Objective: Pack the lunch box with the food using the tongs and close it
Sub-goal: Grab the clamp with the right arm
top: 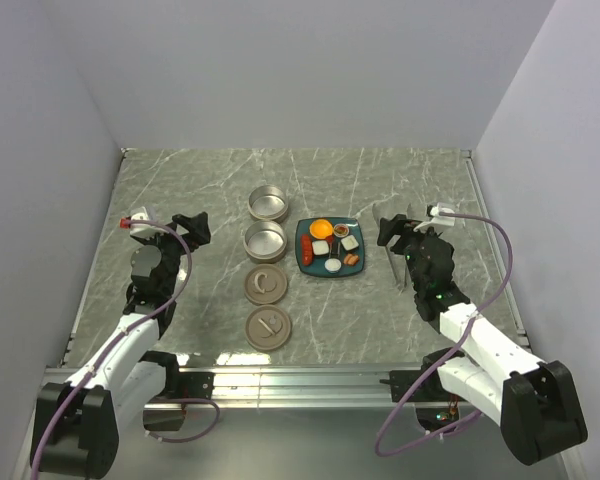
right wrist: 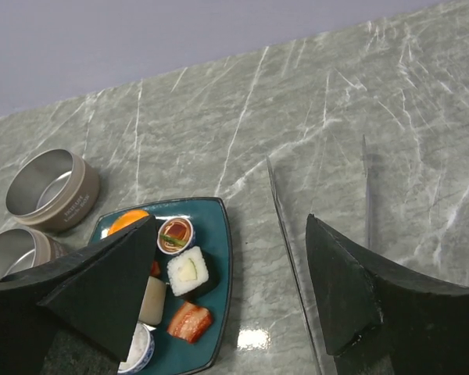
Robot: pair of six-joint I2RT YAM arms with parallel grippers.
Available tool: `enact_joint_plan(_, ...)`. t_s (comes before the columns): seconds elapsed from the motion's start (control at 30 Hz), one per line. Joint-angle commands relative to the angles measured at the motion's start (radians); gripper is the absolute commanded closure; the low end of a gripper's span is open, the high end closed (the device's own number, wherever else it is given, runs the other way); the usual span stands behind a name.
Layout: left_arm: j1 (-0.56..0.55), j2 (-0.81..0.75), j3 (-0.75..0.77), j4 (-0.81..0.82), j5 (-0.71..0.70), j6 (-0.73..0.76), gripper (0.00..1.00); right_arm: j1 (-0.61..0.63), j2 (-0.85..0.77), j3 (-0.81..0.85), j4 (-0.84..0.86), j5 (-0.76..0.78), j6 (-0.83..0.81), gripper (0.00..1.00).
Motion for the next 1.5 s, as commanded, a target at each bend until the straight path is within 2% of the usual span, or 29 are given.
enact_joint_plan(0.0,-0.005,-0.009,0.047,0.012,0.002,0.002,0.01,0.002,0.002,0.045,0.014,0.022,0.006,0.16)
enact_joint_plan(0.17,-0.005,0.000,0.056,0.000,-0.001,0.001,0.00,0.002,-0.024,0.016,0.042,0.019,0.006,0.11)
enact_joint_plan(0.5,-0.007,0.026,0.085,-0.043,-0.021,-0.011,0.00,-0.010,0.045,0.072,-0.033,0.059,0.040,0.10)
enact_joint_plan(0.67,-0.007,0.028,0.090,-0.054,-0.023,-0.016,0.01,-0.021,0.132,0.146,-0.151,0.053,0.081,0.10)
enact_joint_plan(0.8,-0.005,0.032,0.094,-0.064,-0.029,-0.024,0.01,-0.025,0.212,0.218,-0.314,0.077,0.132,0.10)
enact_joint_plan(0.93,-0.005,0.045,0.105,-0.075,-0.029,-0.025,0.00,-0.025,0.288,0.279,-0.418,0.016,0.176,0.10)
enact_joint_plan(1.13,-0.005,0.045,0.110,-0.077,-0.007,-0.027,0.01,-0.021,0.359,0.350,-0.582,0.056,0.222,0.10)
enact_joint_plan(1.2,-0.005,0.042,0.111,-0.083,-0.003,-0.025,0.00,-0.022,0.358,0.359,-0.653,0.111,0.233,0.10)
enact_joint_plan(1.47,-0.002,0.029,0.117,-0.101,-0.001,-0.024,0.01,-0.024,0.423,0.430,-0.803,0.165,0.233,0.09)
